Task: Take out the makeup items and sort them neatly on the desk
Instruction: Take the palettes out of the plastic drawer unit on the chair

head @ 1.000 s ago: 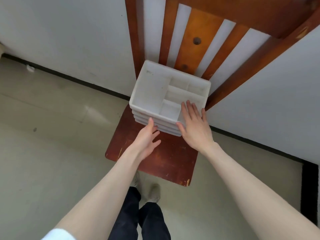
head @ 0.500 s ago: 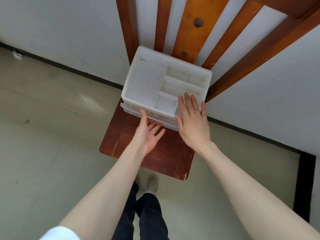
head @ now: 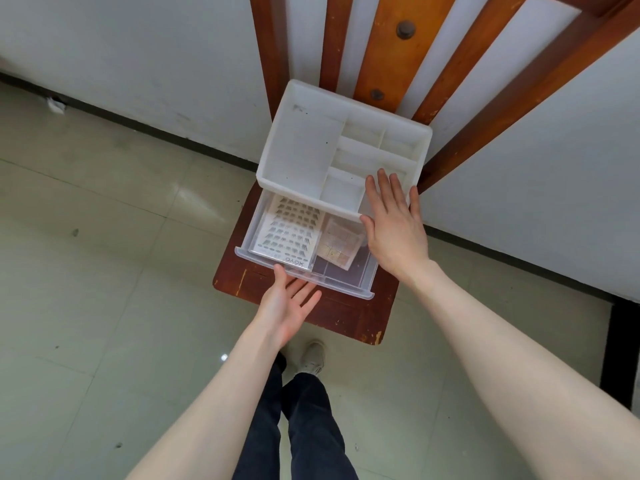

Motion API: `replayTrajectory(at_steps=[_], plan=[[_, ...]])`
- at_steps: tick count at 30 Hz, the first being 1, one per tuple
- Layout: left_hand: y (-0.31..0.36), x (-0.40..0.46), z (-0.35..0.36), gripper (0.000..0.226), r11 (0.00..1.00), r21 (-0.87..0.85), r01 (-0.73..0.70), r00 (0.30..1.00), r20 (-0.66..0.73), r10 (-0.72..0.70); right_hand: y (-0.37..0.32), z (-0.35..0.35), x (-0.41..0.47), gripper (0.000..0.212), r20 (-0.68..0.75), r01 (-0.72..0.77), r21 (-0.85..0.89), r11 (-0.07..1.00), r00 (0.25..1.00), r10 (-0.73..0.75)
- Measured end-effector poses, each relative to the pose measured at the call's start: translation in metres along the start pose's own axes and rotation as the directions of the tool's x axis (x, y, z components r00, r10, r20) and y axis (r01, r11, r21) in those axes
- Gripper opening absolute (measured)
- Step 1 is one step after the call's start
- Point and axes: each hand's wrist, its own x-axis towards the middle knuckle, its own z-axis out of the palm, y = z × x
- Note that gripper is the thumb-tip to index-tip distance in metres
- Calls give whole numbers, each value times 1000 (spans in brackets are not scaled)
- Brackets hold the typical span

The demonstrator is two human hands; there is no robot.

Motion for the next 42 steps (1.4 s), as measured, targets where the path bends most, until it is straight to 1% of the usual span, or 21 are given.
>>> replayTrajectory(at_steps=[6,9,11,12,14,15,16,17,18,20,21,22,24,27,28,30,31,35,38,40,42], plan=[[4,-6,-5,46,998,60,4,1000,13,-5,-1,1,-1,58,14,-15,-25,1000,1000,15],[7,-12,-6,47,996,88,22,1000,8,-23,-5,-4,-2,59,37,-33,2,999,999,32],[9,-17,-9,49,994,105,31,1000,-7,-30,-13,-11,-7,58,21,-33,87,996,999,31],[10,-19,-9,48,994,106,27,1000,-11,-26,-19,-15,-13,55,-17,-20,156,987,1000,23],[14,-24,-10,45,997,76,-1,1000,-13,2,-36,-19,-30,46,-115,10,321,947,993,28],[17,-26,-11,44,998,54,-18,1000,-11,19,-46,-18,-39,41,-129,-1,407,913,990,59],[20,-29,-11,43,999,35,-34,999,-8,34,-56,-17,-45,38,-91,-41,490,871,991,98],[22,-31,-12,41,999,22,-47,999,-4,47,-65,-15,-49,36,0,-115,562,819,990,139],[25,-33,-13,40,998,17,-55,998,1,55,-73,-12,-48,37,134,-225,614,757,974,181],[28,-35,-13,40,998,28,-55,998,7,55,-84,-9,-37,40,409,-471,630,618,877,251],[29,-37,-13,41,998,39,-50,999,11,50,-88,-6,-29,42,487,-545,605,580,830,272],[30,-38,-13,42,998,52,-43,999,15,43,-93,-4,-23,43,523,-578,574,580,804,284],[32,-39,-15,43,996,81,-30,999,19,28,-100,-1,-12,45,551,-613,545,572,776,307],[35,-41,-17,41,991,135,-19,1000,26,16,-106,5,-6,51,606,-714,581,390,700,379],[35,-41,-18,41,989,147,-15,999,30,11,-107,5,-5,46,614,-730,588,348,683,395],[38,-42,-20,39,987,158,-9,999,38,3,-106,8,-7,20,629,-744,594,308,667,398],[39,-43,-20,38,988,156,-7,999,44,0,-106,9,-7,11,641,-748,597,290,662,388],[45,-46,-23,41,988,157,-3,998,62,-7,-105,-2,-12,10,678,-752,611,247,659,326],[50,-48,-24,46,978,204,-48,999,-13,52,-100,-12,-18,15,701,-762,614,208,647,300],[56,-51,-24,47,958,268,-101,986,-100,132,-97,-18,-26,13,734,-774,616,146,631,251],[63,-55,-23,43,929,341,-145,974,-116,195,-93,-24,-37,17,765,-786,612,88,616,186]])
